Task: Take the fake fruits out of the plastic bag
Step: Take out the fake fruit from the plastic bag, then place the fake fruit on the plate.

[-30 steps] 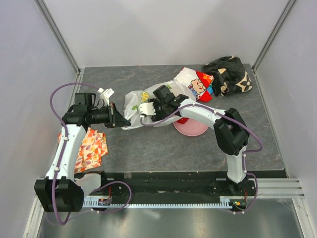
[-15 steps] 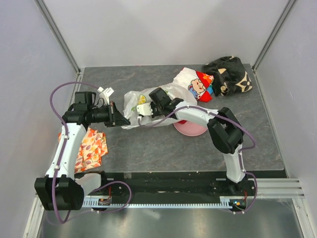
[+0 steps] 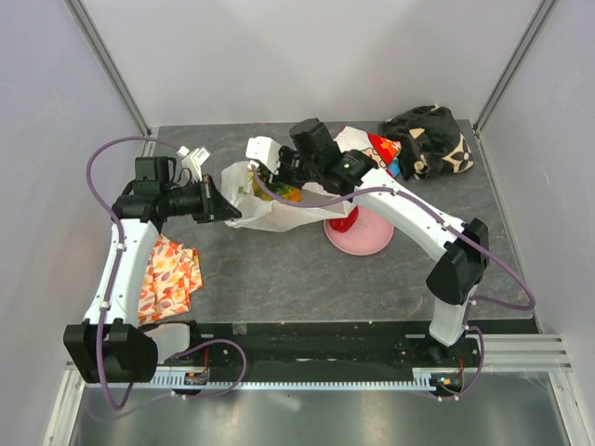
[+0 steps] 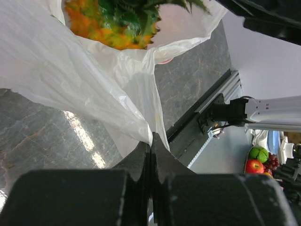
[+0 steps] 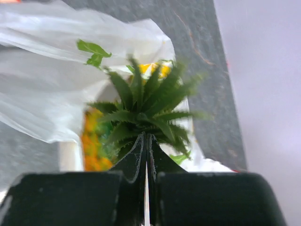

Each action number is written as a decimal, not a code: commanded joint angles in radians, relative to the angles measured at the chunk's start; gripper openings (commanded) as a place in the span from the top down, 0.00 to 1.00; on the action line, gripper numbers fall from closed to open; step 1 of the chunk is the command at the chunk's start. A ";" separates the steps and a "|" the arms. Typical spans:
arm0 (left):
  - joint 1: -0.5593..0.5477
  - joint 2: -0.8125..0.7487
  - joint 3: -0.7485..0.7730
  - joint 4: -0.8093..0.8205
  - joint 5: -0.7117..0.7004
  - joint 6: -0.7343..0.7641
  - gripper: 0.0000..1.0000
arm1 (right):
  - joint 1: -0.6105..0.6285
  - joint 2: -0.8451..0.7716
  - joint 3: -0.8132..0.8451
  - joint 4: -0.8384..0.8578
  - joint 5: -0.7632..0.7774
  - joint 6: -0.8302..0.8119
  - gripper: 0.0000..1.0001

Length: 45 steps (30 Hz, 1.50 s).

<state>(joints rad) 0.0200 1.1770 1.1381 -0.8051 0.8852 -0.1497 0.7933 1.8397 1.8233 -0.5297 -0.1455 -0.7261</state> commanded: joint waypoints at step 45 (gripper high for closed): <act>0.049 0.078 0.164 -0.002 -0.098 0.021 0.98 | -0.494 -0.471 -0.347 0.112 0.006 0.577 1.00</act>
<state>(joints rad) 0.0589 1.2812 1.2789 -0.8066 0.7895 -0.1501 0.3157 1.4063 1.5112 -0.4652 -0.1043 -0.1978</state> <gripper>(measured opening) 0.026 0.009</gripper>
